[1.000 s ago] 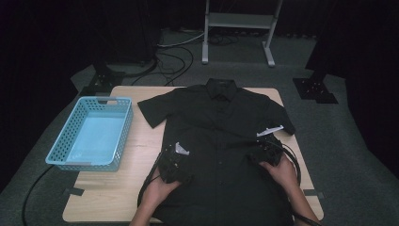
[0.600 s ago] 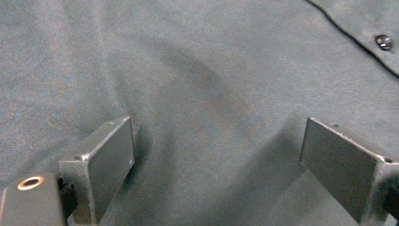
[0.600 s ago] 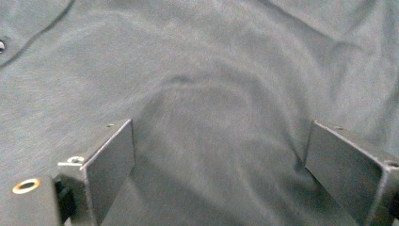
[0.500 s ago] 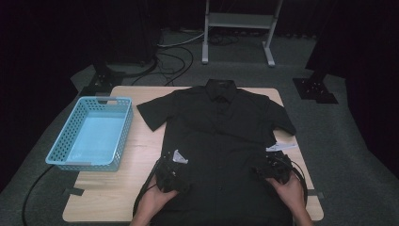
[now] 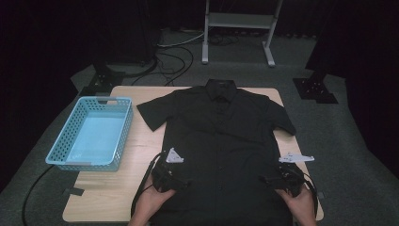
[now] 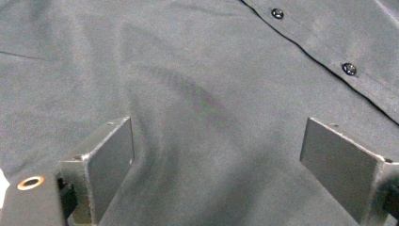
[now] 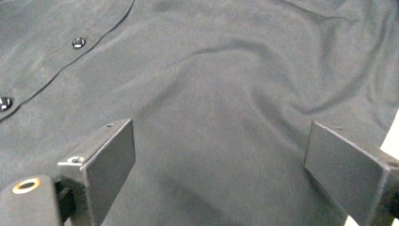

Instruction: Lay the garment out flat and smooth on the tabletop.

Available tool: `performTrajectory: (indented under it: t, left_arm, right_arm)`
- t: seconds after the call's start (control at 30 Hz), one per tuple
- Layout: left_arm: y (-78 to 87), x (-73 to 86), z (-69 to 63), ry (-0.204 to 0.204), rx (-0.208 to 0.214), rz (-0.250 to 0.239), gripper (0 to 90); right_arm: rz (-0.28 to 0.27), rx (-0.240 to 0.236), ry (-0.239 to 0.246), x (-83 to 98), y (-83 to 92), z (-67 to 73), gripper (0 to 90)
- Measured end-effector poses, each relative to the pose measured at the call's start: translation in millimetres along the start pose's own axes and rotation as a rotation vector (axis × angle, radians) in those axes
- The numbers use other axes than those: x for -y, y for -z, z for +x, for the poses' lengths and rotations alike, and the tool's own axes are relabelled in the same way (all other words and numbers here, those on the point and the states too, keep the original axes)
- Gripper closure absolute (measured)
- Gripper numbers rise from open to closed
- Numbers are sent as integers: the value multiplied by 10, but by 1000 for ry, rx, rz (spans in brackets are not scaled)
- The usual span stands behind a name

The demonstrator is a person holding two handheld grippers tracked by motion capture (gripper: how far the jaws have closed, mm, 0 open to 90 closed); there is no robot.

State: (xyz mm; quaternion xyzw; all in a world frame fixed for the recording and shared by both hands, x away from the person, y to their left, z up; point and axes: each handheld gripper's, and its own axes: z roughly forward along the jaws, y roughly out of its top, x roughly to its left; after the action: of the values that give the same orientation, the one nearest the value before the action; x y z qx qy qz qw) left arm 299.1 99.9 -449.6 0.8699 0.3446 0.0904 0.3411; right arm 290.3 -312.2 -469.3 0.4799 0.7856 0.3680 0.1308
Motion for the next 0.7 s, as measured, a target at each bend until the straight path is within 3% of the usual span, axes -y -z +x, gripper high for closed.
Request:
performTrajectory:
  t: [0.17,0.7]
  left_arm:
    - [53,62,1,-3,-2,-30,96]
    - [236,236,71,-1,-24,-57,96]
  right_arm:
    - [-11,-8,-1,88,80,2,90]
    - [-43,0,-21,250,297,-33,90]
